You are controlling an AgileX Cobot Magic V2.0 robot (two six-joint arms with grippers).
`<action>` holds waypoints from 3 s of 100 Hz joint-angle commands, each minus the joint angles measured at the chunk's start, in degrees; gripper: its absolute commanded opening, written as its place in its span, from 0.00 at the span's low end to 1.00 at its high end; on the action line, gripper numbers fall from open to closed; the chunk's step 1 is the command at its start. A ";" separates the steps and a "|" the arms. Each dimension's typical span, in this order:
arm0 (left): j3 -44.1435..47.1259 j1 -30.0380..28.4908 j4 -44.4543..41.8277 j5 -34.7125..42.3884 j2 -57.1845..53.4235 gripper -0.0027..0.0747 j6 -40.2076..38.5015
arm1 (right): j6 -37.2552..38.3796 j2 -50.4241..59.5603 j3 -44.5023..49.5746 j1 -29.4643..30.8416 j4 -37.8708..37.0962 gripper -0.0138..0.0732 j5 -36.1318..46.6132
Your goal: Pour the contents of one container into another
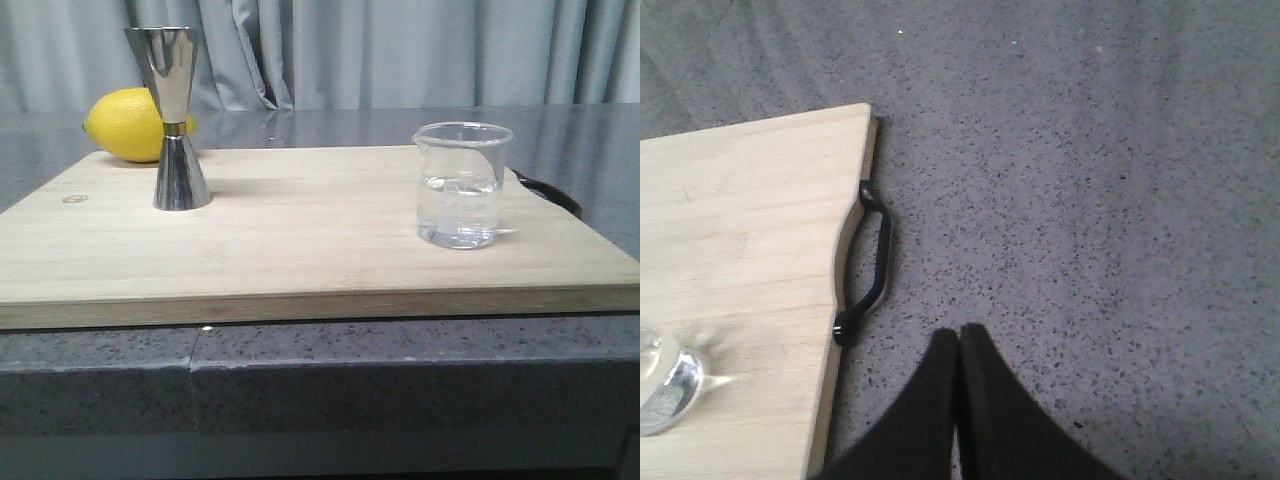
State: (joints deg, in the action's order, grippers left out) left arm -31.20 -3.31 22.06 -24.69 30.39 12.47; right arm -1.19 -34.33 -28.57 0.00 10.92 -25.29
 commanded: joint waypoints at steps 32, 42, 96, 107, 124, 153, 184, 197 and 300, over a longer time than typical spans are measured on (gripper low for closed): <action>-2.65 6.05 8.66 5.82 5.10 0.01 1.04 | -1.04 -2.24 -2.09 0.24 0.21 0.11 7.99; -2.65 9.47 8.78 5.72 6.05 0.08 1.08 | -1.04 -2.24 -2.09 0.24 0.21 0.17 8.52; -2.65 25.13 8.67 14.32 14.83 0.74 9.39 | -1.04 -2.24 -1.88 -3.53 1.05 0.58 11.63; -2.65 28.76 8.67 19.42 18.70 0.74 10.26 | -1.04 -2.24 -1.29 -5.79 1.05 0.58 14.02; -2.65 35.51 8.40 26.54 24.71 0.74 10.26 | -1.04 -2.24 -0.41 -6.82 1.05 0.58 14.87; -2.65 41.11 8.16 36.24 30.47 0.74 10.26 | -1.04 -2.24 -0.42 -6.82 1.05 0.58 14.83; -2.65 41.11 6.66 38.81 34.67 0.74 10.26 | -1.04 -2.24 -0.42 -6.82 1.05 0.58 15.05; -2.65 41.26 6.36 39.23 35.88 0.74 10.26 | -1.04 -2.24 -0.42 -6.82 1.05 0.58 15.70; -2.76 46.43 -5.58 64.78 51.88 0.74 -5.58 | -1.17 -8.02 -0.42 -6.82 1.05 0.58 19.07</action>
State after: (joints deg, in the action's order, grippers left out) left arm -32.12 42.61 18.60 33.69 82.40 9.43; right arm -1.71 -42.15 -27.53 -6.79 11.82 -10.96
